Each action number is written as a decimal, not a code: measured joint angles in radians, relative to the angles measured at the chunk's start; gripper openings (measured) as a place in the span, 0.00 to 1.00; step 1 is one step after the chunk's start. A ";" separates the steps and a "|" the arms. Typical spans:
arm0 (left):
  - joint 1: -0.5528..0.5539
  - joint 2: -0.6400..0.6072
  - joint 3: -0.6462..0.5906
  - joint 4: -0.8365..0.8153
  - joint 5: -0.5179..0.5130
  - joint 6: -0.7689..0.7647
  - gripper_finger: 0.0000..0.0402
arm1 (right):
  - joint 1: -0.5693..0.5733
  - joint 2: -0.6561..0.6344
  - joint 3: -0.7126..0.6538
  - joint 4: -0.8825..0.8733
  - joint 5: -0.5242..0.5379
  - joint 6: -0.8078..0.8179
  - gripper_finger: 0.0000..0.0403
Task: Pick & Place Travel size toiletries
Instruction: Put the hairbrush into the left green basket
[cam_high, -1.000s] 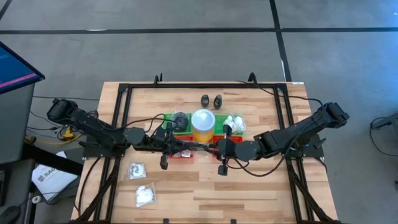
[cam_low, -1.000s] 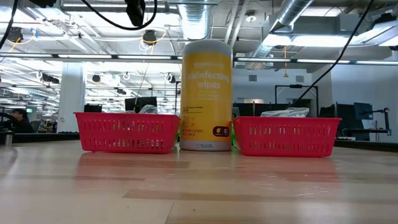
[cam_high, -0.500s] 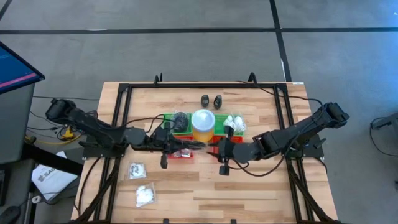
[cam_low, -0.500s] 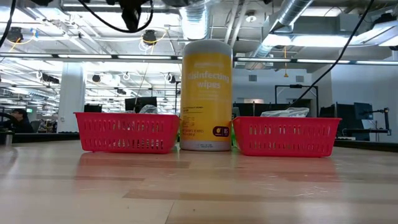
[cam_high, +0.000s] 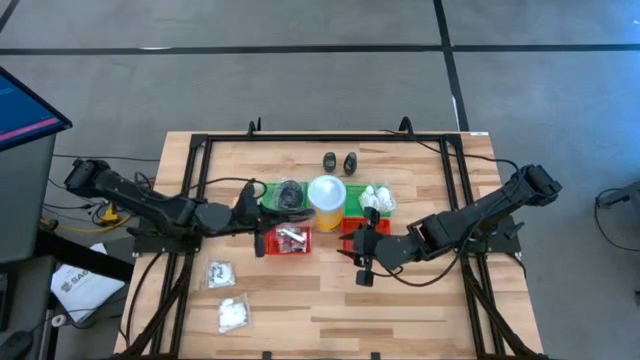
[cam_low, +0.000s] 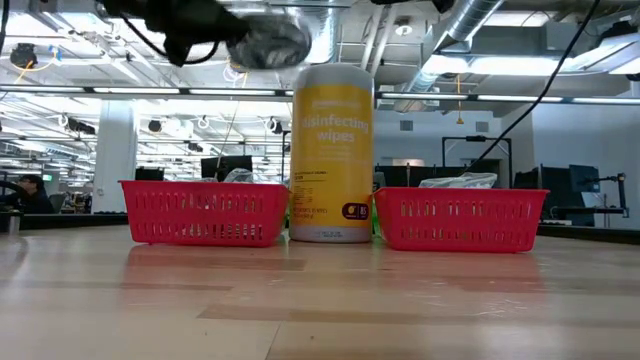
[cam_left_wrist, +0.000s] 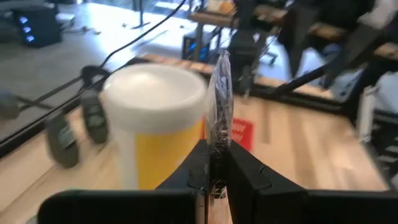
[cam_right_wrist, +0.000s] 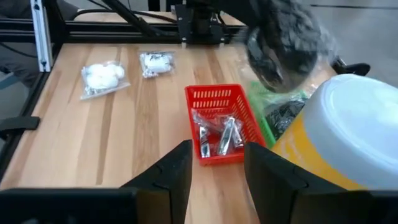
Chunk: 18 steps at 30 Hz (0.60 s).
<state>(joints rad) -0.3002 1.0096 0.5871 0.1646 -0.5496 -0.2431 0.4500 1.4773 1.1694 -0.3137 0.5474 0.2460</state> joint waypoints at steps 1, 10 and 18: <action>0.008 -0.004 0.000 -0.024 -0.005 -0.005 0.04 | 0.006 0.000 0.000 -0.001 0.000 0.010 0.33; 0.125 -0.007 -0.005 -0.164 -0.029 -0.053 0.04 | 0.071 0.000 0.000 -0.005 -0.004 0.054 0.33; 0.200 -0.007 -0.102 -0.164 -0.030 -0.086 0.04 | 0.121 0.000 0.000 -0.006 -0.004 0.054 0.32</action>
<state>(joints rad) -0.1001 1.0031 0.4855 0.0001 -0.5797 -0.3287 0.5713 1.4773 1.1694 -0.3195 0.5438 0.3004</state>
